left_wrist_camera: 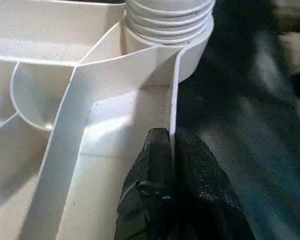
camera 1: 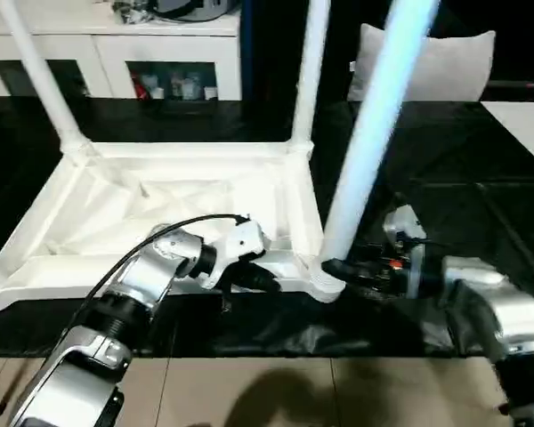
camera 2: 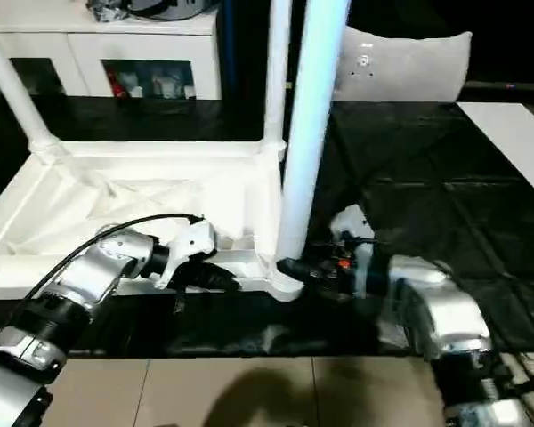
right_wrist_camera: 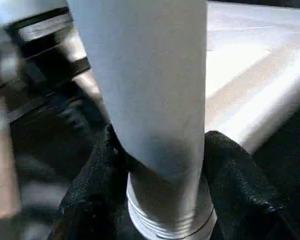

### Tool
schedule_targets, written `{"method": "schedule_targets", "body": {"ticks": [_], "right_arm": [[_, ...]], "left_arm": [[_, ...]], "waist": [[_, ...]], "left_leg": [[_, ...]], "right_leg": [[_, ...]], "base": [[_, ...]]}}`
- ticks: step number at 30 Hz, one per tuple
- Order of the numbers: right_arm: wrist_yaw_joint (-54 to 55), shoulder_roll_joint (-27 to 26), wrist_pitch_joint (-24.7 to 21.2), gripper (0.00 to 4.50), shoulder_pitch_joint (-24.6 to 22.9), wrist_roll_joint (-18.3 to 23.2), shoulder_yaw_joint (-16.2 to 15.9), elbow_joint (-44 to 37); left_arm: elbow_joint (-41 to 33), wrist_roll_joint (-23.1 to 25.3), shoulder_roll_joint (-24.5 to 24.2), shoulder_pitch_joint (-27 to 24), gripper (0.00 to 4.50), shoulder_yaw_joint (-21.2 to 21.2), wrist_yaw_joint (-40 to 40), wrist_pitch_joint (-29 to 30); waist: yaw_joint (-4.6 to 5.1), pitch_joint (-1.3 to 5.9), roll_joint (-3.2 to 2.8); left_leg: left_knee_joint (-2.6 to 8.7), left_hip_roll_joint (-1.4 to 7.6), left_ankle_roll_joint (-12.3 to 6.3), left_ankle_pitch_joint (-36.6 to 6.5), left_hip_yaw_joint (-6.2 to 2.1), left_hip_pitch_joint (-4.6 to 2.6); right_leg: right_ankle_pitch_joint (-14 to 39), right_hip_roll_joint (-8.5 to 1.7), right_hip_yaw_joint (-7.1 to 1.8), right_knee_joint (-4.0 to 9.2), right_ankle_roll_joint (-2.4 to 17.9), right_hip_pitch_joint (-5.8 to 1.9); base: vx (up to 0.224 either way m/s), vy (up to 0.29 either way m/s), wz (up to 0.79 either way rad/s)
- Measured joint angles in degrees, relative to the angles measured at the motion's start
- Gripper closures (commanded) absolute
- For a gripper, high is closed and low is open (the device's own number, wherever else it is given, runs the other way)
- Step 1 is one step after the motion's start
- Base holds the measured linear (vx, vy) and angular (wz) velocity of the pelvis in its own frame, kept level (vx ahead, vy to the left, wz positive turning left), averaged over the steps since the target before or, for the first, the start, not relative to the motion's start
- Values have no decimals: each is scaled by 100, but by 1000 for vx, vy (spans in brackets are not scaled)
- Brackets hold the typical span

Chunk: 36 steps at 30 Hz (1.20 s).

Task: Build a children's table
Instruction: Rotate leg to tighten

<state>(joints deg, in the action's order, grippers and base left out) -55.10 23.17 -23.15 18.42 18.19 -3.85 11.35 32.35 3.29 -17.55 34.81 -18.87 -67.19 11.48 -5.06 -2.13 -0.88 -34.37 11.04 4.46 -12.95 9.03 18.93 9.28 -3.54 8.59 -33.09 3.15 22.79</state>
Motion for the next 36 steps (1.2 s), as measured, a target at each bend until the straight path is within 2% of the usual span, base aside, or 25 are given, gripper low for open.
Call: {"method": "schedule_targets", "body": {"ticks": [5,8,9,13,14,19,20,23,26,30,32,36], "right_arm": [[2335,-1005,-353,255,515,-526,403,346],[2792,-1186,-319,255,604,-550,515,475],[2860,-1239,-254,202,601,-552,558,508],[2844,-1302,-157,181,580,-530,578,498],[2816,-1287,-140,152,567,-531,579,485],[2250,-920,29,130,458,-443,560,466],[2039,-767,100,105,413,-431,527,466],[1546,-355,139,95,349,-411,527,468],[1106,17,158,62,339,-368,580,460],[393,338,255,62,273,-198,541,395],[-123,600,394,62,196,-174,403,313],[-817,762,487,78,188,-151,137,279]], "left_arm": [[291,202,760,288,450,244,1529,697],[284,198,1076,289,450,293,2021,883],[268,202,1112,289,450,293,2105,914],[215,209,1107,283,450,294,2140,928],[206,219,1078,280,450,280,2131,893],[161,271,923,238,450,153,2034,607],[157,270,863,224,450,114,1972,517],[153,273,614,173,450,57,1727,224],[154,276,360,146,450,27,1459,-18],[154,258,76,98,450,-89,933,-448],[132,211,-121,66,450,-158,557,-683],[120,190,-337,58,450,-282,61,-1031]], "waist": [[189,-4,7],[182,-4,7],[177,-3,5],[149,-3,5],[138,-3,4],[90,-3,4],[88,-3,4],[77,-4,3],[44,-4,2],[-24,-4,2],[-62,-4,2],[-162,-4,3]], "left_leg": [[-14,-1,30,15,-1,7],[-10,-2,23,16,-2,13],[-9,-3,20,16,-2,13],[7,-5,5,22,-5,14],[16,-5,5,22,-5,14],[27,-3,4,22,-4,21],[28,-3,4,22,-4,21],[28,0,4,22,-5,20],[28,0,5,22,-5,18],[29,1,3,20,-5,23],[29,1,-3,16,-4,25],[29,2,-4,16,-3,22]], "right_leg": [[-4,-5,16,31,-5,-2],[-6,-6,15,46,-9,-9],[-11,-7,14,46,-14,-10],[-37,-8,15,39,-10,-5],[-37,-7,15,40,-10,-1],[-34,-3,13,40,-8,13],[-34,-2,13,40,-8,15],[-34,3,13,40,-8,16],[-34,3,13,40,-8,14],[-33,2,13,45,-8,14],[-28,2,13,46,-9,14],[-28,1,14,44,-7,12]], "base": [[0,0,0],[0,0,0],[0,0,0],[0,0,0],[0,0,0],[0,0,0],[0,0,0],[0,0,0],[0,0,0],[0,0,0],[0,0,0],[0,0,0]]}}
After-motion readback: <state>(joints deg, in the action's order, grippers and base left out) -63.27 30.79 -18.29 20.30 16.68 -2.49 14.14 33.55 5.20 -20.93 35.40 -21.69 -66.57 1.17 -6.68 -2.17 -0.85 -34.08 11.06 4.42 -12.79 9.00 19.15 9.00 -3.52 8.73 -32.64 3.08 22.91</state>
